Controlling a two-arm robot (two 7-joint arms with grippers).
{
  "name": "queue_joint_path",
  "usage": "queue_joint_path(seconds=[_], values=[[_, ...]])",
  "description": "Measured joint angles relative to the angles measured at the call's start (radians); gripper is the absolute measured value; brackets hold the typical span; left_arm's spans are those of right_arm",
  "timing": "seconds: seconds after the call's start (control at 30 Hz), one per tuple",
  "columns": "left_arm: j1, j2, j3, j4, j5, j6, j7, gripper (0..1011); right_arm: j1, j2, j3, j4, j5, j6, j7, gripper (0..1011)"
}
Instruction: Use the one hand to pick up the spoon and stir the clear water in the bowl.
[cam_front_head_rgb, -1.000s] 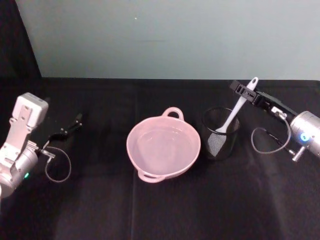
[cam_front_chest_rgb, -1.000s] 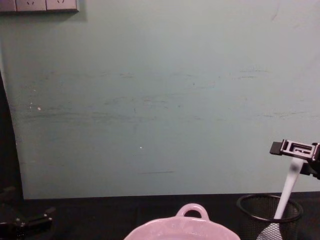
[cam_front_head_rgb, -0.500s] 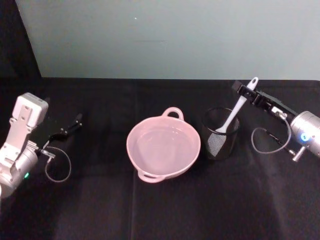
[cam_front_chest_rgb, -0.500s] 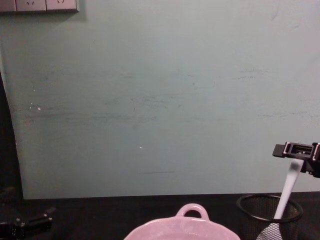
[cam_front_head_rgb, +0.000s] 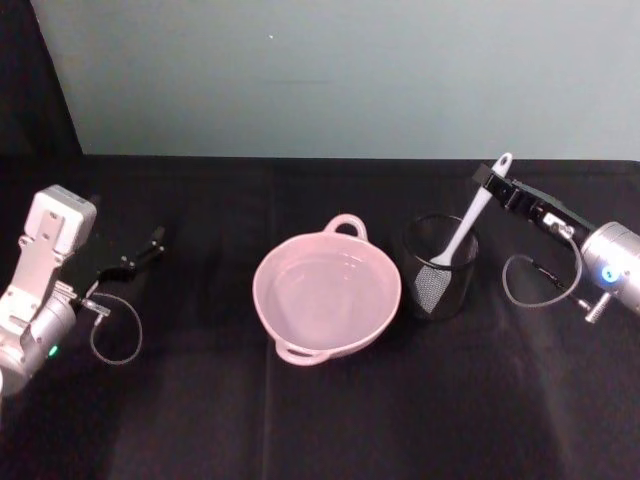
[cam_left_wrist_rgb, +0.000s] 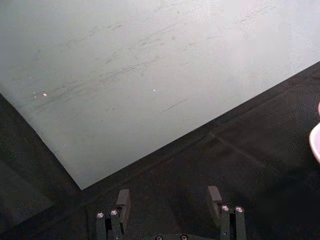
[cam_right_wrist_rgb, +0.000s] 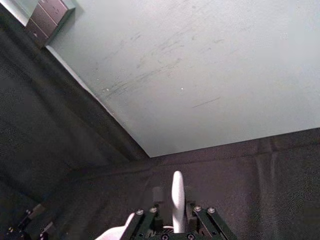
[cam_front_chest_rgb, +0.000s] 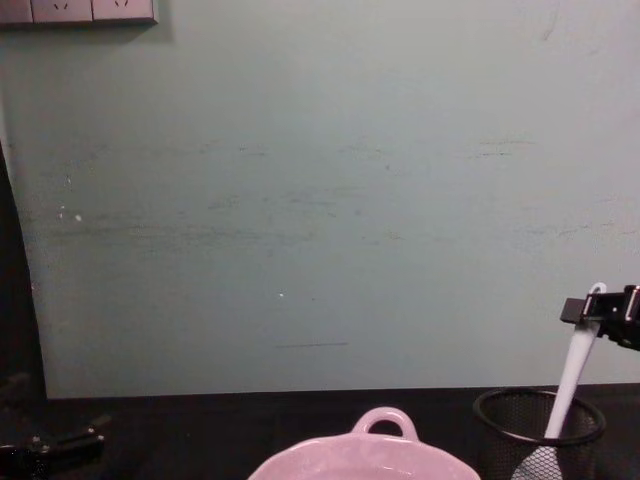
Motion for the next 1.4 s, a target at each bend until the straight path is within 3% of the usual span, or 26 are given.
queue_joint_path(seconds=[0.17,0.4,0.67,0.87,1.2,1.4], values=[[0.0,0.0,0.0,0.0,0.0,0.0,0.0,1011,0.0,0.0,0.0,0.0,0.0,0.0,0.0,133],[0.0,0.0,0.0,0.0,0.0,0.0,0.0,1011,0.0,0.0,0.0,0.0,-0.001,-0.001,0.0,114],[0.0,0.0,0.0,0.0,0.0,0.0,0.0,1011,-0.011,0.053,-0.042,-0.094,-0.137,-0.076,-0.015,114],[0.0,0.0,0.0,0.0,0.0,0.0,0.0,1011,-0.03,0.094,-0.031,-0.189,-0.217,-0.095,-0.045,114],[0.0,0.0,0.0,0.0,0.0,0.0,0.0,1011,-0.038,0.153,0.018,-0.332,-0.264,-0.064,-0.05,114],[0.0,0.0,0.0,0.0,0.0,0.0,0.0,1011,-0.022,0.166,0.034,-0.401,-0.275,-0.039,-0.021,114]])
